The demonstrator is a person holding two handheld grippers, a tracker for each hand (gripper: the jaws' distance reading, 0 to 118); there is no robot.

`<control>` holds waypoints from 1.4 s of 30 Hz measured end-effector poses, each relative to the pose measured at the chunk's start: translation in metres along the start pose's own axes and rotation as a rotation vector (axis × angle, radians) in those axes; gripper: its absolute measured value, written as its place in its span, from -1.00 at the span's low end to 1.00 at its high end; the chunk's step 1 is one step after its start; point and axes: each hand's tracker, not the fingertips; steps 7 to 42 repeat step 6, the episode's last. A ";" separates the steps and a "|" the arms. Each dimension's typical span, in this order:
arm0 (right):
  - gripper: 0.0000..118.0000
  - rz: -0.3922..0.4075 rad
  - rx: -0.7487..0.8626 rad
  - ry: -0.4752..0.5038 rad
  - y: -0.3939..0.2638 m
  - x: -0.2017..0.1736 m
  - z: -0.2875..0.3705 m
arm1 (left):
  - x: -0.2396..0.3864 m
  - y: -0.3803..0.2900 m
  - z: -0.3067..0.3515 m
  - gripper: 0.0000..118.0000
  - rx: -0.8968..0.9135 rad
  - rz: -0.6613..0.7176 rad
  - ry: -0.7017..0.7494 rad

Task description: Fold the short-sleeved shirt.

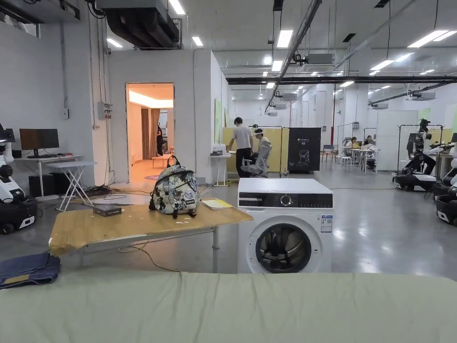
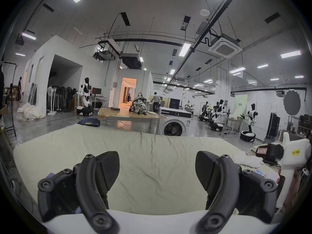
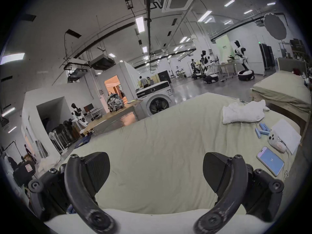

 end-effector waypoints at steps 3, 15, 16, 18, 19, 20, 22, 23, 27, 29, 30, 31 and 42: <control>0.89 0.060 0.044 0.011 -0.003 -0.002 0.002 | 0.002 0.001 -0.001 0.59 -0.004 0.008 -0.019; 0.89 0.096 0.048 0.011 -0.005 -0.006 0.003 | 0.010 0.000 -0.002 0.59 0.000 -0.041 -0.004; 0.89 0.096 0.048 0.011 -0.005 -0.006 0.003 | 0.010 0.000 -0.002 0.59 0.000 -0.041 -0.004; 0.89 0.096 0.048 0.011 -0.005 -0.006 0.003 | 0.010 0.000 -0.002 0.59 0.000 -0.041 -0.004; 0.89 0.096 0.048 0.011 -0.005 -0.006 0.003 | 0.010 0.000 -0.002 0.59 0.000 -0.041 -0.004; 0.89 0.096 0.048 0.011 -0.005 -0.006 0.003 | 0.010 0.000 -0.002 0.59 0.000 -0.041 -0.004; 0.89 0.096 0.048 0.011 -0.005 -0.006 0.003 | 0.010 0.000 -0.002 0.59 0.000 -0.041 -0.004; 0.89 0.096 0.048 0.011 -0.005 -0.006 0.003 | 0.010 0.000 -0.002 0.59 0.000 -0.041 -0.004; 0.89 0.096 0.048 0.011 -0.005 -0.006 0.003 | 0.010 0.000 -0.002 0.59 0.000 -0.041 -0.004; 0.89 0.096 0.048 0.011 -0.005 -0.006 0.003 | 0.010 0.000 -0.002 0.59 0.000 -0.041 -0.004; 0.89 0.096 0.048 0.011 -0.005 -0.006 0.003 | 0.010 0.000 -0.002 0.59 0.000 -0.041 -0.004; 0.89 0.096 0.048 0.011 -0.005 -0.006 0.003 | 0.010 0.000 -0.002 0.59 0.000 -0.041 -0.004; 0.89 0.096 0.048 0.011 -0.005 -0.006 0.003 | 0.010 0.000 -0.002 0.59 0.000 -0.041 -0.004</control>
